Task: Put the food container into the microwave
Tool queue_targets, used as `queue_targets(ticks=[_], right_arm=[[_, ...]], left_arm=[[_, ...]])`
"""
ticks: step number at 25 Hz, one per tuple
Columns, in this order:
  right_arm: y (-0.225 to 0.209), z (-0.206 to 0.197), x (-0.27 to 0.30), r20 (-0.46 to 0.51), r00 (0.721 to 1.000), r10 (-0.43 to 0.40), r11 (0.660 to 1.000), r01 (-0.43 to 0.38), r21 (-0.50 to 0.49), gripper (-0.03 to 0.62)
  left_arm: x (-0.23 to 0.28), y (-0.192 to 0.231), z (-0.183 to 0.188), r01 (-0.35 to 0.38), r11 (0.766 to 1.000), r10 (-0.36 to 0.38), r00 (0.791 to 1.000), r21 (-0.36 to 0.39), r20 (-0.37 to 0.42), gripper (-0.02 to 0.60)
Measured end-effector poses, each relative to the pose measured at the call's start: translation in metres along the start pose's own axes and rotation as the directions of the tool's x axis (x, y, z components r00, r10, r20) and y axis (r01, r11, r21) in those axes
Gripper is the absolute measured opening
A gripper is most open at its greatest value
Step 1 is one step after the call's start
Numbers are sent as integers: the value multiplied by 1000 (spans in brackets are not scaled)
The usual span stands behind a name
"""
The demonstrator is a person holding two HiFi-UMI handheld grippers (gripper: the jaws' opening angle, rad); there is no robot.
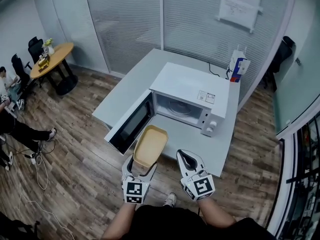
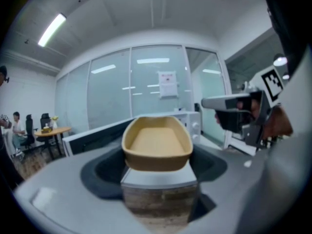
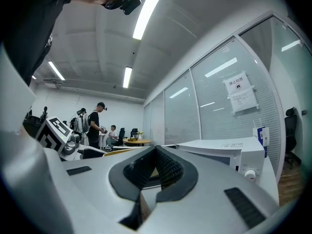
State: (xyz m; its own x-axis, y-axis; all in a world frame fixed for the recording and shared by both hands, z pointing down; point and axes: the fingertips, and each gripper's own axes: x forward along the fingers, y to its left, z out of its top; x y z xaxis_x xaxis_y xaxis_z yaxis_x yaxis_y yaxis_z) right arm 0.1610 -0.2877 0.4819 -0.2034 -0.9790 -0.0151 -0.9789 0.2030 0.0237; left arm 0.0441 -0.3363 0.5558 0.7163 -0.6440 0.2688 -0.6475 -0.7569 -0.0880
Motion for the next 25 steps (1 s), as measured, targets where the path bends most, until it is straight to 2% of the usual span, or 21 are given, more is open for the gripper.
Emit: queue_targets(ticks=[7, 19, 25], right_arm=[[-30, -6, 5, -5, 999, -40, 999, 40, 5, 6], [-80, -40, 50, -87, 989, -117, 993, 116, -17, 6], [-102, -53, 72, -108, 979, -172, 985, 172, -9, 5]], left_arm=[[30, 2, 0, 5, 1000, -5, 1000, 4, -12, 414], [111, 14, -14, 79, 997, -79, 996, -11, -45, 414], [154, 23, -28, 103, 994, -106, 989, -35, -100, 414]])
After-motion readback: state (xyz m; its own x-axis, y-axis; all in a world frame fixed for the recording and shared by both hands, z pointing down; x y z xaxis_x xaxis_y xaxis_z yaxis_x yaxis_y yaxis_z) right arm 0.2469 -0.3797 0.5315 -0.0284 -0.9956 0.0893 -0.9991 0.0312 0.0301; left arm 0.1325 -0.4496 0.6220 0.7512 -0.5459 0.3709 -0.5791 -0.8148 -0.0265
